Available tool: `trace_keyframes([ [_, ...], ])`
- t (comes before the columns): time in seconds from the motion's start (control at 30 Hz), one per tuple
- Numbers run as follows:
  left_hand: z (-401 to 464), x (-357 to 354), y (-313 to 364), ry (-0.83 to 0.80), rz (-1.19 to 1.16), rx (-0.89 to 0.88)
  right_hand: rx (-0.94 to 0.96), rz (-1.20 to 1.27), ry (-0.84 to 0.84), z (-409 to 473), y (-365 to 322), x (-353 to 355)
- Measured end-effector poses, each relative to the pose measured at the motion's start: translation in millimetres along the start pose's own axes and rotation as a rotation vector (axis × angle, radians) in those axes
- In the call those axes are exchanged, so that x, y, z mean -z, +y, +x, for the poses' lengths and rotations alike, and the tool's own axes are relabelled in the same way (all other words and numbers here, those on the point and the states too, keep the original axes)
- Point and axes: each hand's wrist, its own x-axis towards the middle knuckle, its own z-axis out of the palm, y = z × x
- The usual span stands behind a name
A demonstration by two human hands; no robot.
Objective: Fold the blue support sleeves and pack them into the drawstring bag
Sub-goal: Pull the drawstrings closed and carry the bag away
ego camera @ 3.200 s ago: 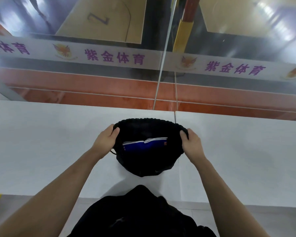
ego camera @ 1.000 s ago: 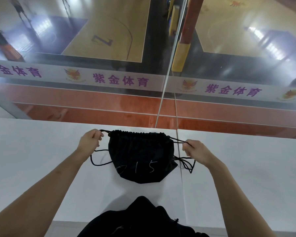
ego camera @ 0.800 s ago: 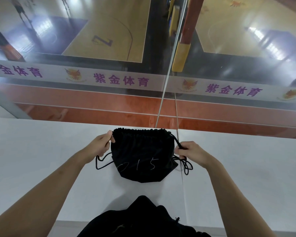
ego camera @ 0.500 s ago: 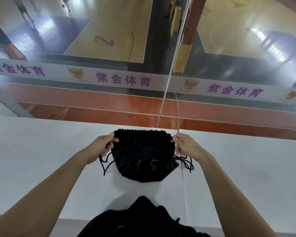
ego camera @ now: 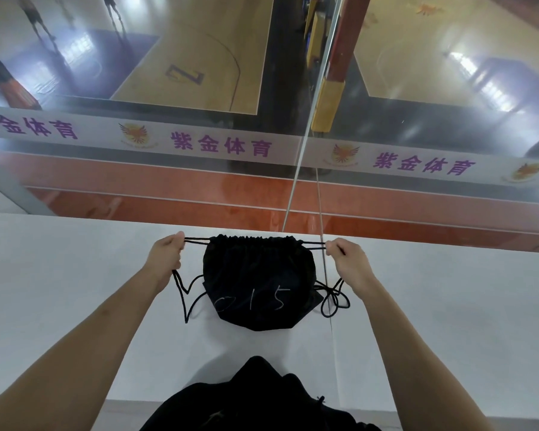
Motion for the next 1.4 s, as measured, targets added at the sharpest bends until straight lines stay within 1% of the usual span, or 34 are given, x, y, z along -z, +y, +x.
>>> trace_keyframes([
  [0.13,11,22,6,0.273,-0.025,0.084,-0.122,0.113,0.25,5,25,17],
  [0.2,16,31,5,0.364,-0.028,0.064,-0.159,0.173,0.355,6,33,23],
  [0.23,18,34,5,0.381,-0.038,0.043,-0.162,0.185,0.377,5,34,24],
  [0.3,22,34,4,0.333,-0.047,0.019,-0.153,0.164,0.367,3,32,21],
  [0.37,24,30,-3,0.201,0.012,0.016,-0.116,0.115,0.314,-2,28,17],
  [0.47,18,21,-16,0.035,0.218,-0.03,-0.071,0.055,0.223,-9,25,12],
  [0.53,13,14,-27,-0.058,0.332,-0.046,-0.036,0.018,0.207,-11,29,4],
  [0.67,8,0,-39,-0.168,0.629,-0.024,0.1,-0.156,0.19,-13,35,-16],
  [0.77,8,-6,-40,-0.185,0.77,-0.033,0.141,-0.192,0.177,-8,27,-35],
  [0.83,7,-9,-38,-0.205,0.818,-0.05,0.211,-0.231,0.104,-2,4,-51],
  [0.93,2,-13,-29,-0.257,0.862,-0.099,0.398,-0.321,-0.005,15,-40,-80],
  [1.0,-1,-12,-24,-0.254,0.884,-0.15,0.462,-0.409,-0.097,27,-67,-102],
  [1.1,-5,-4,-26,-0.241,0.913,-0.176,0.481,-0.568,-0.196,42,-89,-132],
  [1.2,-9,7,-32,-0.224,0.922,-0.188,0.424,-0.711,-0.307,47,-90,-154],
  [1.27,-12,12,-34,-0.217,0.926,-0.197,0.379,-0.786,-0.316,46,-84,-162],
  [1.4,-21,17,-45,-0.182,0.92,-0.166,0.415,-0.797,-0.21,30,-71,-168],
])
